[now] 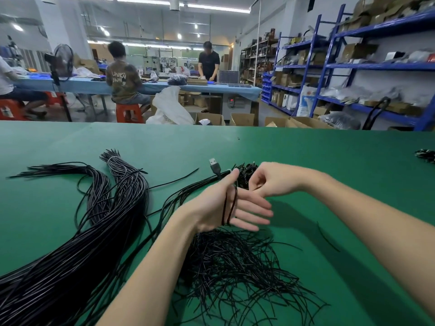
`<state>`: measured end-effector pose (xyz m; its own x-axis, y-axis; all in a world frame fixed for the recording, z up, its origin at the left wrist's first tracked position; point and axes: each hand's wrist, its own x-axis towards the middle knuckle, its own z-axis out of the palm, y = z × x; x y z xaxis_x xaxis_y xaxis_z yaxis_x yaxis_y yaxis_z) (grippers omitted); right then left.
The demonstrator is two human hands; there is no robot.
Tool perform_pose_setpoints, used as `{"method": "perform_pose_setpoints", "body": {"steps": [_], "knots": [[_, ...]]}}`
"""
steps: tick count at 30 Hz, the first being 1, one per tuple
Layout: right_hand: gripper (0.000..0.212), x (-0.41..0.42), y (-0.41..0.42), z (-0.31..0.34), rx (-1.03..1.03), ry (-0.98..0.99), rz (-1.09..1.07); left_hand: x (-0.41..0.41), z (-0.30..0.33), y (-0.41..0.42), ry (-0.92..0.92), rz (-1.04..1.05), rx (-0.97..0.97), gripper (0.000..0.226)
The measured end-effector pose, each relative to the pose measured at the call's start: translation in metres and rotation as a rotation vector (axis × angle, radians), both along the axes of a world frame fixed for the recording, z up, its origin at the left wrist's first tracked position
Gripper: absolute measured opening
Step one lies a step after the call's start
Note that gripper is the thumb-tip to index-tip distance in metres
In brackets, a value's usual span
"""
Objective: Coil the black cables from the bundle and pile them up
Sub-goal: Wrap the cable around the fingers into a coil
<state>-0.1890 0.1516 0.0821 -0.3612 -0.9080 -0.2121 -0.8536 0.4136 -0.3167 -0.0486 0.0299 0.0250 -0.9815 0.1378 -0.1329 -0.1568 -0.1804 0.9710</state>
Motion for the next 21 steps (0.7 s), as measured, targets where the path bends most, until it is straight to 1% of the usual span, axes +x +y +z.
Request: {"method": "perform_pose_setpoints", "body": {"steps": [2,4,7,8,9,10,11,13,14,17,19,20,21], "knots": [[0.023,0.006,-0.009,0.015,0.052,0.023,0.003,-0.002,-0.004,-0.003,-0.052,0.040,-0.086,0.097],[0.020,0.014,-0.018,0.027,0.026,0.033,-0.025,-0.002,-0.006,-0.006,-0.081,0.100,-0.170,0.094],[0.017,0.027,-0.028,0.041,0.032,0.218,-0.055,-0.003,-0.007,-0.007,-0.087,0.214,-0.235,0.085],[0.019,0.032,-0.029,0.041,0.010,0.256,-0.072,-0.004,-0.007,-0.006,-0.079,0.252,-0.248,0.082],[0.020,0.036,-0.030,0.040,-0.038,0.251,-0.089,-0.006,-0.007,-0.006,-0.061,0.292,-0.234,0.080],[0.020,0.039,-0.029,0.036,-0.120,0.153,-0.110,-0.007,-0.007,-0.007,-0.034,0.332,-0.182,0.080],[0.019,0.041,-0.026,0.029,-0.208,-0.033,-0.134,-0.007,-0.006,-0.008,0.002,0.371,-0.090,0.079],[0.019,0.046,-0.017,0.011,-0.339,-0.433,-0.157,-0.007,-0.003,-0.012,0.096,0.441,0.164,0.077],[0.021,0.047,-0.010,0.000,-0.356,-0.554,-0.146,-0.006,-0.001,-0.014,0.141,0.466,0.282,0.076],[0.031,0.046,0.005,-0.036,-0.315,-0.803,-0.118,-0.004,0.001,-0.022,0.275,0.446,0.554,0.078],[0.034,0.040,0.012,-0.053,-0.292,-0.973,-0.138,-0.001,0.004,-0.021,0.341,0.348,0.636,0.081],[0.037,0.038,0.014,-0.057,-0.260,-1.021,-0.155,0.000,0.005,-0.019,0.360,0.290,0.650,0.083],[0.041,0.036,0.014,-0.060,-0.211,-1.017,-0.167,0.002,0.005,-0.018,0.369,0.236,0.648,0.083]]}}
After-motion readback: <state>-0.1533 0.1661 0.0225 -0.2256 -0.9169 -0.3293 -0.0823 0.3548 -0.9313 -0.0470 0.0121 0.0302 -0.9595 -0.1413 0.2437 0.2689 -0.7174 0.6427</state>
